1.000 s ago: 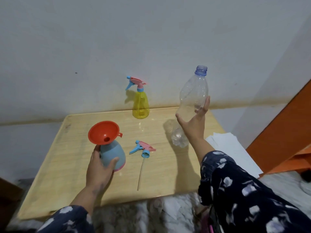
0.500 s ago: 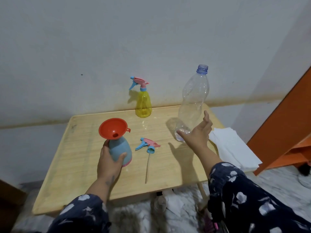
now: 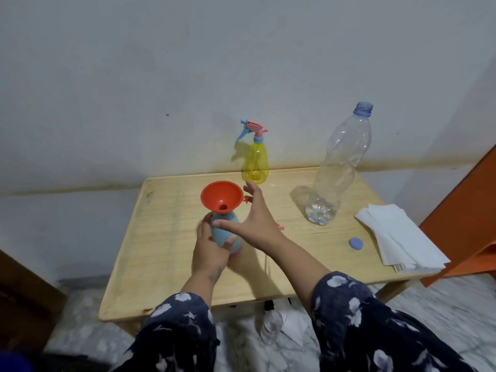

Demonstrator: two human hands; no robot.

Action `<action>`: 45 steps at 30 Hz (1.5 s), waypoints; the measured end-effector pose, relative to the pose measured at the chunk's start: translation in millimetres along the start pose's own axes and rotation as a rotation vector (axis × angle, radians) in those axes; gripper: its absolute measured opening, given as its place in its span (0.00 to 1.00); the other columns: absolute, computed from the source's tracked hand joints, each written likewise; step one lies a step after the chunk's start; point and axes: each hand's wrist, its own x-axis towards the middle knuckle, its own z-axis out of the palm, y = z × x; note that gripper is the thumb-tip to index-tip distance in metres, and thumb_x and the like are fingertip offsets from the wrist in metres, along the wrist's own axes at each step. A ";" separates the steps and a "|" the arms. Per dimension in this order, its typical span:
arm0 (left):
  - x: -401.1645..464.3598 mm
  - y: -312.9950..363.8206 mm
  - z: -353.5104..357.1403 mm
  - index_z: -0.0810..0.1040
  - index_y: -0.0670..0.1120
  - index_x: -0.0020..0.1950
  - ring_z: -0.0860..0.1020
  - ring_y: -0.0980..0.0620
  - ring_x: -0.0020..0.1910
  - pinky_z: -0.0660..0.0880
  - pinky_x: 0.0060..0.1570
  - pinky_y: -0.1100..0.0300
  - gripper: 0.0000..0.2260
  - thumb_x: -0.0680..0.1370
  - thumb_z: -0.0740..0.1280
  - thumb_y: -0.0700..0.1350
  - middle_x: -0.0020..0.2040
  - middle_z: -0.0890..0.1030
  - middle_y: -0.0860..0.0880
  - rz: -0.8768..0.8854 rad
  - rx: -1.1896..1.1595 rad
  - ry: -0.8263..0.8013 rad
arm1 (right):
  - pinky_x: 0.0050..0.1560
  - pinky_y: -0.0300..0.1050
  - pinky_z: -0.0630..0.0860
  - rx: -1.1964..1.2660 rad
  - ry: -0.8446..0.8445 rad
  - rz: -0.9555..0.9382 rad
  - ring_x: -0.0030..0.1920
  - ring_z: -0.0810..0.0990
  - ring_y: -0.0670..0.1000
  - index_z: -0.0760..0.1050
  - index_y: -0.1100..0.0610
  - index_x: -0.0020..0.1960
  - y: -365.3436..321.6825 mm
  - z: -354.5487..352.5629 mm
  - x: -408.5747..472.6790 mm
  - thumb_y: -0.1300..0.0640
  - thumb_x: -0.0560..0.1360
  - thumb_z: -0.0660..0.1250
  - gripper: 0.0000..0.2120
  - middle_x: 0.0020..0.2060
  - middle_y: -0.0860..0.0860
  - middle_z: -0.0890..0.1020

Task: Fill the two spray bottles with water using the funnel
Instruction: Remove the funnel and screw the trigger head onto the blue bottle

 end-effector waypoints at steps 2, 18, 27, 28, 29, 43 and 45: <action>1.6 -2.3 1.1 0.60 0.57 0.73 0.74 0.48 0.61 0.73 0.50 0.57 0.32 0.74 0.72 0.50 0.70 0.69 0.52 -0.032 -0.016 0.001 | 0.67 0.41 0.63 0.024 -0.012 0.023 0.70 0.64 0.48 0.50 0.50 0.75 -6.8 8.6 7.0 0.46 0.60 0.81 0.55 0.71 0.49 0.63; 2.5 -9.7 -0.9 0.57 0.61 0.73 0.69 0.52 0.67 0.74 0.61 0.46 0.35 0.72 0.73 0.52 0.71 0.66 0.57 0.045 0.025 -0.009 | 0.43 0.37 0.78 0.426 0.319 0.071 0.53 0.80 0.52 0.61 0.52 0.66 -23.1 0.2 35.6 0.57 0.65 0.79 0.37 0.58 0.49 0.70; 4.6 -22.3 0.0 0.56 0.64 0.70 0.71 0.56 0.63 0.74 0.58 0.55 0.34 0.73 0.73 0.51 0.70 0.67 0.59 0.084 -0.013 -0.032 | 0.59 0.52 0.77 0.109 0.381 0.406 0.58 0.77 0.55 0.53 0.55 0.73 65.1 -48.2 82.3 0.51 0.66 0.78 0.45 0.63 0.56 0.73; 5.0 -23.6 0.2 0.56 0.65 0.70 0.71 0.56 0.63 0.74 0.58 0.56 0.34 0.72 0.74 0.51 0.69 0.68 0.59 0.090 -0.018 -0.029 | 0.59 0.51 0.77 0.096 0.392 0.443 0.58 0.77 0.55 0.54 0.55 0.72 75.5 -50.6 88.9 0.52 0.66 0.78 0.45 0.62 0.57 0.73; 5.6 -25.3 0.4 0.57 0.65 0.70 0.72 0.57 0.64 0.74 0.58 0.56 0.34 0.72 0.74 0.51 0.69 0.68 0.60 0.102 -0.021 -0.024 | 0.59 0.50 0.76 0.091 0.396 0.474 0.59 0.76 0.56 0.54 0.56 0.72 83.6 -52.8 94.3 0.52 0.66 0.77 0.44 0.62 0.57 0.73; 3.5 -24.9 0.7 0.58 0.69 0.68 0.74 0.56 0.62 0.78 0.56 0.49 0.34 0.70 0.73 0.53 0.67 0.69 0.62 0.105 -0.002 0.018 | 0.59 0.59 0.76 -0.039 0.387 0.637 0.65 0.70 0.61 0.47 0.43 0.72 119.2 -44.4 113.0 0.50 0.61 0.79 0.52 0.67 0.56 0.66; 2.5 -24.8 0.6 0.58 0.65 0.71 0.73 0.55 0.62 0.77 0.57 0.48 0.34 0.71 0.74 0.51 0.68 0.69 0.61 0.115 0.004 0.012 | 0.62 0.59 0.72 -0.288 0.403 0.579 0.68 0.65 0.61 0.50 0.52 0.74 109.2 -46.1 103.3 0.49 0.67 0.76 0.46 0.69 0.57 0.63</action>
